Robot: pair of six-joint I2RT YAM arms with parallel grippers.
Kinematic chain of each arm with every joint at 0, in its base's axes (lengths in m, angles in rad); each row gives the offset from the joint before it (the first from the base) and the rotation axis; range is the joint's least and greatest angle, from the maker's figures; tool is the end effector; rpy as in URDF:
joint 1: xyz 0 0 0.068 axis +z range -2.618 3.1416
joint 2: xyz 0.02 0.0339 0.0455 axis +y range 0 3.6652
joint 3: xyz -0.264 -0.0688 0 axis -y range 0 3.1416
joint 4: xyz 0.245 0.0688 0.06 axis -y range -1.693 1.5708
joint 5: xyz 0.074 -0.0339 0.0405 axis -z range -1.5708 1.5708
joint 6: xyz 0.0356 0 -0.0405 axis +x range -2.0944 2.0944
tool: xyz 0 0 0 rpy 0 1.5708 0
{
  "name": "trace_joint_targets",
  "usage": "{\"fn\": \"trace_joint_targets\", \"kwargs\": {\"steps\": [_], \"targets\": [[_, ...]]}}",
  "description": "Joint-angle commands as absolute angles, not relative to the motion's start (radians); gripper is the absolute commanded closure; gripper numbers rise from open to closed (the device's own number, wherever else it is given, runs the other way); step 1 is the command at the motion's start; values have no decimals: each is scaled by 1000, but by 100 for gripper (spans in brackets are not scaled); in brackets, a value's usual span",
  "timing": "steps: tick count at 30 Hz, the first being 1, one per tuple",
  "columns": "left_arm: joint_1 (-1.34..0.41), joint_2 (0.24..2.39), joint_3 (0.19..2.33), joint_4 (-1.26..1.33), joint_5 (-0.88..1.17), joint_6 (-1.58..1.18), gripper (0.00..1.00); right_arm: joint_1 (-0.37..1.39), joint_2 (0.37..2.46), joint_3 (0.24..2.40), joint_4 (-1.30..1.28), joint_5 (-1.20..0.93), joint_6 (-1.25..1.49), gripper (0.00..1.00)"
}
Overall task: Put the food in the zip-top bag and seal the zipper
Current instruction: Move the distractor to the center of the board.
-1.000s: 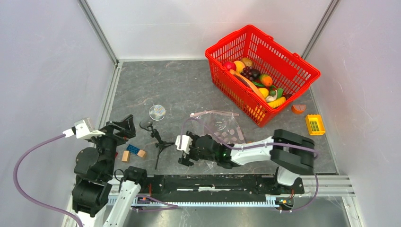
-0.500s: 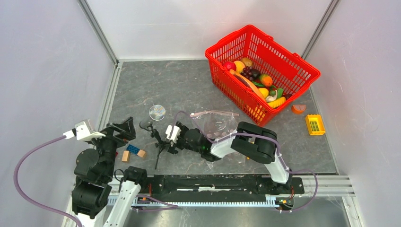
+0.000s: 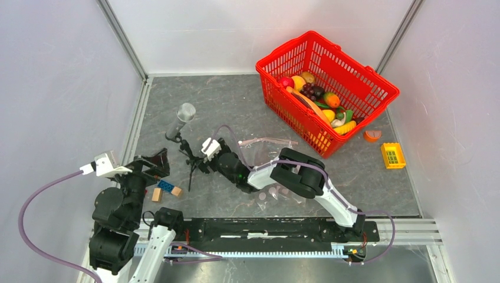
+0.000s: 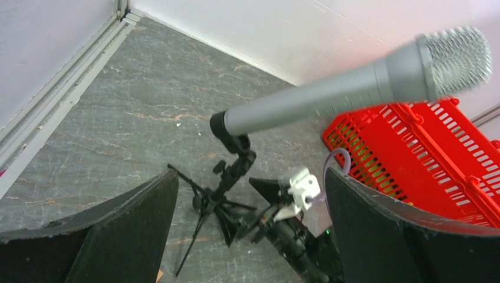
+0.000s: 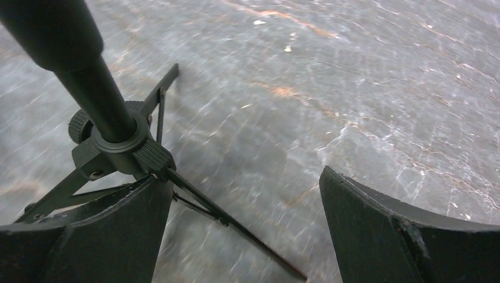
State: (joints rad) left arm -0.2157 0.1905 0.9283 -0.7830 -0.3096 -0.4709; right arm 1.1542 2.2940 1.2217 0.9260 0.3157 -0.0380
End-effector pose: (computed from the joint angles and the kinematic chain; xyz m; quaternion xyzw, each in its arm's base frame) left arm 0.0116 0.0086 0.3678 -0.1966 0.6949 -0.1248 0.6804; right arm 0.2008 0.4265 0.1092 -0.3346 0.6762 0.2409 0.6105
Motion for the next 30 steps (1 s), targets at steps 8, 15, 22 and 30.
{"fn": "trace_joint_targets", "kwargs": {"steps": [8, 15, 22, 30], "targets": [[-216, 145, 968, -830, -311, -486, 0, 958, 2464, 1595, 632, 275, 351, 2], [-216, 132, 952, -833, -290, -507, 0, 918, 2586, 1909, 353, 235, 435, 2], [-216, 132, 911, -835, -241, -544, 0, 902, 2605, 2016, 287, 325, 392, 2], [-216, 157, 831, -808, -183, -572, 0, 900, 2412, 1805, 405, 119, 255, 2]]}}
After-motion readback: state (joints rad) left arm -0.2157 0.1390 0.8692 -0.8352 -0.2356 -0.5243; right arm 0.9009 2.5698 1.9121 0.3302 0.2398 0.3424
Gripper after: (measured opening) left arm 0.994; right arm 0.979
